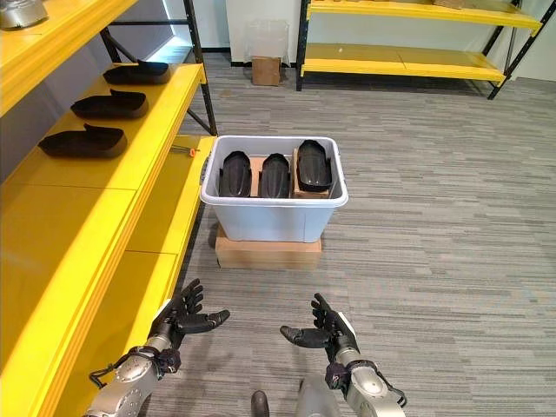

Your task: Move parts from the plastic box to the shelf.

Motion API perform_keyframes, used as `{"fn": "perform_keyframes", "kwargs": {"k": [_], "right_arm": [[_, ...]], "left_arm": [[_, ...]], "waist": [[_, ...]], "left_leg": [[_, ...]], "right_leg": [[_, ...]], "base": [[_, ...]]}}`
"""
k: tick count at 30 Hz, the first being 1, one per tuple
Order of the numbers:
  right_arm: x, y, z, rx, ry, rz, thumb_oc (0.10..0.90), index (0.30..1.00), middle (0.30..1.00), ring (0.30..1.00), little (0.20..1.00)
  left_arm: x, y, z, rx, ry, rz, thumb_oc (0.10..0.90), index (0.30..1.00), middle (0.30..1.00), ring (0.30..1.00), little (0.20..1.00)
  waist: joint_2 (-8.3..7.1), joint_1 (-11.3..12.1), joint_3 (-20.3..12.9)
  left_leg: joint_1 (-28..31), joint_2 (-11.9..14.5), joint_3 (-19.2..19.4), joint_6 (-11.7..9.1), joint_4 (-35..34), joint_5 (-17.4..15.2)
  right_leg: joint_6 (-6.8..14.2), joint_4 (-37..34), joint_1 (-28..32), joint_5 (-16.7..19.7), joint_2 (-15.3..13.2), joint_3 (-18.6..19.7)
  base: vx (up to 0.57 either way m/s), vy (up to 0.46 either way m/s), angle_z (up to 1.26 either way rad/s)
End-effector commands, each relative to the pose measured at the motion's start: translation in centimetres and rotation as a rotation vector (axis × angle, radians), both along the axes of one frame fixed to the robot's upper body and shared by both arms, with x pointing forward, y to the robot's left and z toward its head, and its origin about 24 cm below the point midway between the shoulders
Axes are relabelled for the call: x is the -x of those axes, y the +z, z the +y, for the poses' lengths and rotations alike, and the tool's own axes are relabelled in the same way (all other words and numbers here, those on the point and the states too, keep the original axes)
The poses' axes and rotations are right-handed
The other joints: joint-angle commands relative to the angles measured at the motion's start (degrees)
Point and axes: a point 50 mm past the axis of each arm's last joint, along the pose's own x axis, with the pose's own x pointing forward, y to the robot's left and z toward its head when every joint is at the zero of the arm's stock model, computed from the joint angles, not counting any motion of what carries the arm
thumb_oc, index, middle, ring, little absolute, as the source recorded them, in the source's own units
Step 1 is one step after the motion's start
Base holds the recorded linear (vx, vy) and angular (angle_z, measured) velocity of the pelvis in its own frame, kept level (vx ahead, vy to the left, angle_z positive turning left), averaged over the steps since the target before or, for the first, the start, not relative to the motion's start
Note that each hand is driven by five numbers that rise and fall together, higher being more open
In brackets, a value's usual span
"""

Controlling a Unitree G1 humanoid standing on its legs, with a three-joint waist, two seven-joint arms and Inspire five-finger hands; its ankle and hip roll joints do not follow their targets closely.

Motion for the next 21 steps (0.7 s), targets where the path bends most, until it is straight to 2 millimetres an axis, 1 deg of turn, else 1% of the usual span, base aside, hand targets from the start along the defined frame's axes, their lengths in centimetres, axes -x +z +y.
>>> {"fn": "perform_keyframes", "kwargs": {"k": [1,3,4,5,6,7,8,9,10,11,12,15,16,17,18,19,20,21], "right_arm": [[-2.9,3.2,-0.3,-0.008,-0.004,-0.194,0.900,1.000,1.000,1.000,1.000],[-2.7,3.2,-0.2,-0.007,0.003,-0.191,0.900,1.000,1.000,1.000,1.000],[-2.6,3.1,-0.4,0.006,0.010,-0.185,0.900,1.000,1.000,1.000,1.000],[-2.4,3.0,-0.5,0.003,0.008,-0.180,0.900,1.000,1.000,1.000,1.000],[-2.1,2.7,-0.7,0.004,0.002,-0.167,0.900,1.000,1.000,1.000,1.000],[-2.3,3.1,-1.1,0.012,0.002,-0.181,0.900,1.000,1.000,1.000,1.000],[-2.4,3.2,-1.3,0.015,-0.001,-0.186,0.900,1.000,1.000,1.000,1.000],[-2.4,3.2,-1.3,0.015,-0.001,-0.186,0.900,1.000,1.000,1.000,1.000],[-2.5,3.4,-1.5,0.017,-0.003,-0.193,0.900,1.000,1.000,1.000,1.000],[-2.8,3.8,-1.6,0.023,0.003,-0.210,0.900,1.000,1.000,1.000,1.000],[-2.9,3.9,-1.5,0.018,0.007,-0.214,0.900,1.000,1.000,1.000,1.000],[-3.0,3.9,-1.6,0.018,0.015,-0.213,0.900,1.000,1.000,1.000,1.000],[-2.9,3.8,-1.6,0.020,0.020,-0.209,0.900,1.000,1.000,1.000,1.000],[-2.9,3.8,-1.6,0.022,0.017,-0.206,0.900,1.000,1.000,1.000,1.000],[-2.8,3.7,-1.7,0.025,0.015,-0.203,0.900,1.000,1.000,1.000,1.000],[-2.9,3.9,-1.9,0.030,0.014,-0.210,0.900,1.000,1.000,1.000,1.000],[-2.9,4.0,-2.0,0.034,0.011,-0.213,0.900,1.000,1.000,1.000,1.000],[-2.9,4.0,-2.1,0.040,0.011,-0.212,0.900,1.000,1.000,1.000,1.000]], "left_arm": [[-2.5,3.9,-0.8,0.026,-0.033,-0.224,0.900,1.000,1.000,1.000,1.000],[-2.3,3.9,-0.5,0.019,-0.032,-0.228,0.900,1.000,1.000,1.000,1.000],[-2.2,3.8,-0.3,0.011,-0.029,-0.225,0.900,1.000,1.000,1.000,1.000],[-2.1,3.5,-0.3,0.016,-0.030,-0.216,0.900,1.000,1.000,1.000,1.000],[-1.9,3.3,-0.5,0.022,-0.035,-0.206,0.900,1.000,1.000,1.000,1.000],[-1.9,3.1,-1.1,0.040,-0.042,-0.202,0.900,1.000,1.000,1.000,1.000],[-2.0,3.2,-1.2,0.046,-0.041,-0.205,0.900,1.000,1.000,1.000,1.000],[-2.0,3.2,-1.2,0.047,-0.041,-0.205,0.900,1.000,1.000,1.000,1.000],[-2.0,3.2,-1.4,0.054,-0.043,-0.205,0.900,1.000,1.000,1.000,1.000],[-2.1,3.3,-1.6,0.060,-0.047,-0.208,0.900,1.000,1.000,1.000,1.000],[-2.2,3.3,-1.7,0.067,-0.048,-0.208,0.900,1.000,1.000,1.000,1.000],[-2.3,3.4,-1.9,0.080,-0.050,-0.212,0.900,1.000,1.000,1.000,1.000],[-2.2,3.4,-1.8,0.085,-0.041,-0.211,0.900,1.000,1.000,1.000,1.000],[-2.1,3.4,-1.8,0.088,-0.037,-0.208,0.900,1.000,1.000,1.000,1.000],[-2.0,3.3,-1.7,0.087,-0.030,-0.206,0.900,1.000,1.000,1.000,1.000],[-2.1,3.5,-1.6,0.090,-0.026,-0.211,0.900,1.000,1.000,1.000,1.000],[-2.0,3.5,-1.6,0.094,-0.021,-0.209,0.900,1.000,1.000,1.000,1.000],[-1.9,3.4,-1.5,0.094,-0.011,-0.205,0.900,1.000,1.000,1.000,1.000]], "waist": [[-1.99,-1.1,-1.8],[-2.40,-1.4,-1.6],[-3.02,-1.6,-2.1],[-3.35,-1.6,-2.8],[-3.67,-1.8,-3.6],[-2.94,-2.2,-4.9],[-2.53,-2.4,-5.1],[-2.45,-2.5,-5.1],[-2.07,-2.6,-5.3],[-1.37,-2.9,-5.5],[-1.12,-3.1,-5.6],[-1.09,-3.1,-5.4],[-1.07,-3.0,-5.5],[-1.27,-2.8,-5.5],[-1.73,-2.5,-5.4],[-2.45,-2.0,-4.8],[-3.21,-1.4,-4.3],[-3.71,-0.9,-3.7]], "left_leg": [[3.4,6.4,-1.1,-5.2,2.0,-3.8],[5.5,6.7,-1.2,-6.0,2.5,-5.9],[7.6,6.6,-1.4,-6.5,2.8,-7.7],[8.7,6.7,-1.7,-6.8,2.8,-8.4],[9.9,6.9,-2.0,-7.1,3.3,-9.6],[11.2,8.9,-3.1,-8.6,5.1,-9.0],[11.2,9.9,-3.5,-9.3,6.3,-8.1],[11.1,9.9,-3.5,-9.3,6.3,-8.2],[11.0,10.7,-3.7,-9.9,7.3,-7.5],[11.0,12.4,-4.4,-11.1,8.9,-5.1],[10.8,13.3,-4.8,-11.8,9.9,-3.5],[8.9,14.3,-5.9,-13.0,15.2,0.9],[8.0,14.8,-6.3,-13.5,18.2,3.8],[6.6,15.1,-6.6,-13.8,21.3,6.0],[4.5,14.9,-7.4,-14.2,26.5,8.8],[1.9,14.0,-8.1,-14.2,33.4,10.3],[-0.1,12.7,-8.5,-14.0,37.8,10.9],[-1.4,11.9,-8.6,-13.4,41.2,10.6]], "right_leg": [[5.3,-17.9,9.4,12.7,-3.4,-0.2],[6.8,-23.8,9.0,15.6,-4.3,0.7],[7.6,-24.8,8.9,16.6,-4.4,0.4],[7.3,-25.3,9.9,16.6,-4.1,0.7],[7.0,-25.6,11.0,17.5,-3.7,1.5],[6.0,-24.1,12.8,17.7,-2.4,0.5],[5.2,-22.7,12.6,16.9,-1.6,0.7],[5.2,-22.6,12.6,16.8,-1.5,0.6],[4.6,-21.7,12.6,15.9,-1.1,0.3],[3.2,-19.6,12.6,13.4,0.3,-0.2],[2.4,-18.3,12.8,12.2,1.1,0.0],[0.5,-17.5,14.3,9.6,2.9,0.3],[-0.4,-17.3,14.9,8.8,3.7,0.5],[-1.1,-17.6,15.7,8.1,4.1,0.6],[-2.0,-18.0,16.9,7.4,4.6,1.1],[-2.8,-18.3,18.2,7.0,4.7,1.6],[-3.4,-18.9,19.4,6.6,4.6,2.3],[-3.7,-19.2,20.5,6.3,4.5,2.7]], "base": [[0.32,-0.104,0.41],[0.37,-0.110,0.21],[0.46,-0.144,0.34],[0.50,-0.156,0.28],[0.63,-0.258,0.37],[0.59,-0.280,0.43],[0.44,-0.237,0.51],[0.18,-0.131,0.31],[0.26,-0.201,0.07],[0.35,-0.272,0.06],[0.33,-0.260,0.13],[0.23,-0.199,0.15],[0.22,-0.199,-0.31],[0.24,-0.231,-0.43],[0.21,-0.225,-0.37],[0.21,-0.223,-0.11],[0.20,-0.194,-0.17],[0.19,-0.146,-0.61]]}}
